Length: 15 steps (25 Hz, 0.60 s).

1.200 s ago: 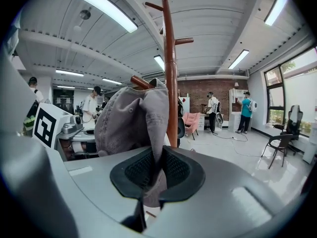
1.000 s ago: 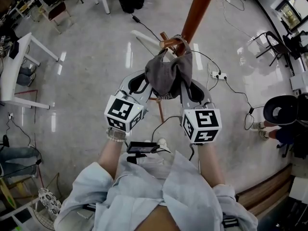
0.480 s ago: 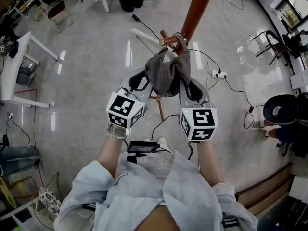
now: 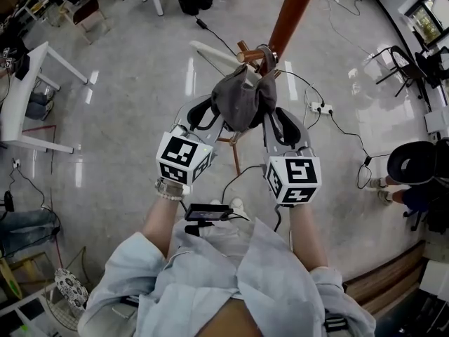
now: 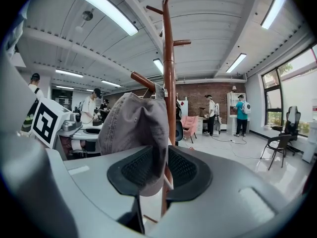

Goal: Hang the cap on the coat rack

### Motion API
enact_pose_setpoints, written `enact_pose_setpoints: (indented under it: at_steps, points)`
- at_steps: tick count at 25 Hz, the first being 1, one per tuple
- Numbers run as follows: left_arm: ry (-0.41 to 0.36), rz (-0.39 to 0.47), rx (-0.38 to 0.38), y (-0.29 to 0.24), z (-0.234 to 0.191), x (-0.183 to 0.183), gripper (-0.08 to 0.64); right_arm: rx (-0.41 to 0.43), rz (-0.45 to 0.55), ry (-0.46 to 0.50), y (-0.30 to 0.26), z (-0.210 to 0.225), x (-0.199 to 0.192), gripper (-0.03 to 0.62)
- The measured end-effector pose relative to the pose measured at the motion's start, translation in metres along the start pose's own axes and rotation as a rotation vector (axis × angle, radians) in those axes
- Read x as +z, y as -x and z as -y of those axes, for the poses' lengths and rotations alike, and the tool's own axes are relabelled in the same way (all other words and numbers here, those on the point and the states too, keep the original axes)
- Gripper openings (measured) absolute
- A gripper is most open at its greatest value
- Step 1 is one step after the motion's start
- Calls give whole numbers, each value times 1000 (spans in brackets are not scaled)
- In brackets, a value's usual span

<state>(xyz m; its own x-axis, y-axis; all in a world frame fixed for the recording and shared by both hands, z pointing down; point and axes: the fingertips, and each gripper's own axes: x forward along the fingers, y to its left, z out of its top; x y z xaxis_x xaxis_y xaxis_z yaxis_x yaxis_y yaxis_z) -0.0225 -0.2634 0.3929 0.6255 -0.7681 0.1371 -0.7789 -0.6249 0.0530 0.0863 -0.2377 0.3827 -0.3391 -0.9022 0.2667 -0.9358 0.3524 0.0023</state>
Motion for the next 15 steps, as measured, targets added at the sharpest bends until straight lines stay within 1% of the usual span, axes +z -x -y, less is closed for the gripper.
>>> enact_pose_setpoints:
  at_steps: [4, 7, 12, 15]
  points:
    - [3, -1, 18, 10, -3, 2, 95, 3, 31, 0, 6, -1, 6, 87]
    - [3, 3, 31, 20, -6, 4, 95, 6, 65, 17, 10, -5, 15, 87]
    - [-58, 24, 46, 37, -1, 19, 94, 37, 126, 67, 20, -19, 33, 87]
    - [-57, 50, 63, 47, 2, 27, 94, 34, 163, 100, 27, -23, 44, 84]
